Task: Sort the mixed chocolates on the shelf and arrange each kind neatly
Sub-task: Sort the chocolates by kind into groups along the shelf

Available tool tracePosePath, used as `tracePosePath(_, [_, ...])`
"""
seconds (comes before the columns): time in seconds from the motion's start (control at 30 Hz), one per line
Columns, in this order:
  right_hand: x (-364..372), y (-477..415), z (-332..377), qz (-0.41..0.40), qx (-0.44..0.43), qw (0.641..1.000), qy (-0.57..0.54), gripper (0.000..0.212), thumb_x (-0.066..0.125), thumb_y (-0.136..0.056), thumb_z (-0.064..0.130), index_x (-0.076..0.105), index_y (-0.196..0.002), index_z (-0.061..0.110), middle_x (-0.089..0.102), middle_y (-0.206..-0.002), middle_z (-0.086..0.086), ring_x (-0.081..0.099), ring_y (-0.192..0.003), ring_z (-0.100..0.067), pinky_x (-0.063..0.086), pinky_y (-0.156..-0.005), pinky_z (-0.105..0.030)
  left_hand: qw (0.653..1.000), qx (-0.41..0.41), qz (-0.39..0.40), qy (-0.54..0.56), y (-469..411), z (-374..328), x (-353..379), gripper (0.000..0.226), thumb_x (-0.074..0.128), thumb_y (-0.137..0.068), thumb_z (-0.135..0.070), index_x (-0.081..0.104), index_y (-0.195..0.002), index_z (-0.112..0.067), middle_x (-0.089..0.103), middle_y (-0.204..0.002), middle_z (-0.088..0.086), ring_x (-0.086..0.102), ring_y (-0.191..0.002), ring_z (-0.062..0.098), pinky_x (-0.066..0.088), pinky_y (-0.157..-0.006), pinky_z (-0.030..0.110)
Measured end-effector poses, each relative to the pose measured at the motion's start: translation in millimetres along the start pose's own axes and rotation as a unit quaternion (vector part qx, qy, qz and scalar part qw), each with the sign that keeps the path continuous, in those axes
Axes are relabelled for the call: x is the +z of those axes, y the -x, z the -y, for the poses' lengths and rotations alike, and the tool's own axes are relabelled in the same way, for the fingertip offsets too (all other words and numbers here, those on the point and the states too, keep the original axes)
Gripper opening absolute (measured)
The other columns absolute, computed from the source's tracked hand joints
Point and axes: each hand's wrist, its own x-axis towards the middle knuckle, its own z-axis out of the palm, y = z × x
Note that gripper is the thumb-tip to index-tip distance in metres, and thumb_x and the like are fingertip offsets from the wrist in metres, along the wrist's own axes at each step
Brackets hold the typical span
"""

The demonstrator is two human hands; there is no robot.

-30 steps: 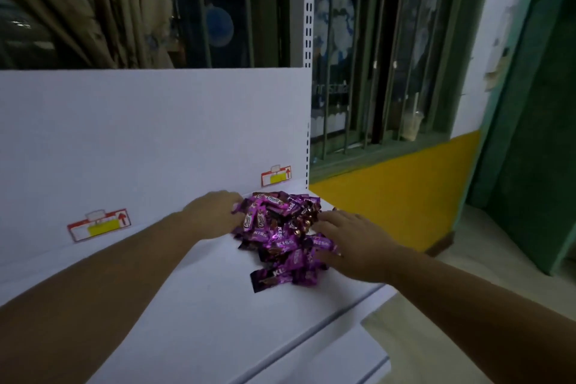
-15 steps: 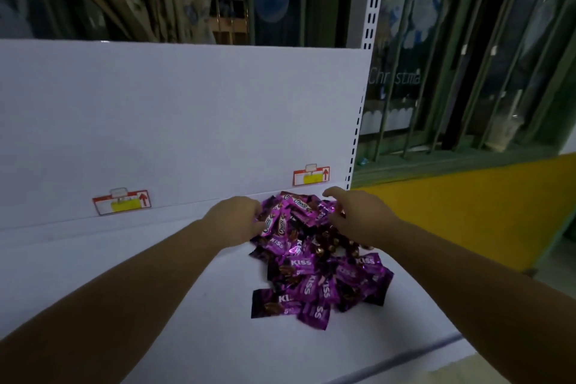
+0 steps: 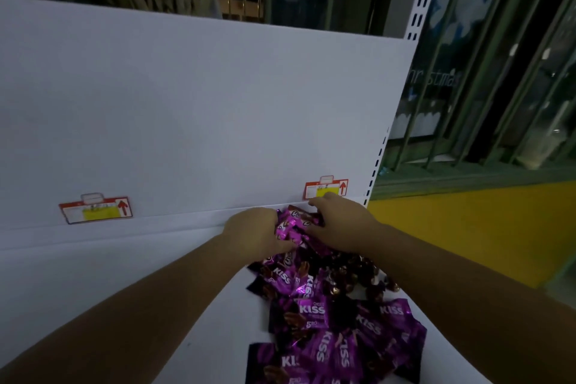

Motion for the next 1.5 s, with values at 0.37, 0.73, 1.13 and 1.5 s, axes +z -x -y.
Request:
tracePosePath(0.37, [7,-25,-1,-0.017,-0.035,0.998,-0.057,0.009,0.057,-0.086,0.025,0.050,-0.086,0.019,0.051,-0.086,0.000,0.051,-0.083,-0.019,0.039,-0.066,-0.028,0.981,-0.045,0.066,0.179,7,-13,-7,0.017,0.068,-0.081,-0.017,0.056,-0.093,-0.014,0.057,-0.080,-0.001,0.051,-0.069,0.010,0.034,-0.051,0.013])
tracePosePath(0.73, [-18,-32,-31,0.008,-0.007,0.956,-0.292,0.012,0.052,-0.090,0.016,0.052,-0.078,0.013,0.056,-0.074,-0.003,0.051,-0.065,-0.016,0.038,-0.055,-0.026,0.982,-0.126,0.043,0.135,3,-19,-5,0.036,0.069,-0.082,-0.018,0.053,-0.113,-0.011,0.055,-0.106,0.006,0.048,-0.086,0.015,0.038,-0.071,0.024])
tracePosePath(1.13, [-7,-29,-31,0.117,-0.132,0.983,-0.049,0.030,0.066,-0.083,0.037,0.057,-0.065,0.014,0.047,-0.062,0.003,0.044,-0.056,-0.008,0.031,-0.050,-0.021,0.932,-0.169,-0.010,0.322,0,-11,-12,0.017,0.070,-0.076,-0.002,0.062,-0.087,-0.012,0.067,-0.087,0.009,0.065,-0.069,0.019,0.055,-0.061,0.030])
tracePosePath(1.5, [-26,-32,-48,0.083,-0.004,0.853,-0.515,0.013,0.051,-0.096,0.013,0.059,-0.104,0.007,0.056,-0.075,-0.008,0.058,-0.056,-0.017,0.055,-0.053,-0.025,0.775,-0.223,-0.070,0.587,1,3,-14,0.009,0.054,-0.087,0.002,0.060,-0.094,0.002,0.064,-0.083,0.022,0.062,-0.073,0.030,0.051,-0.072,0.041])
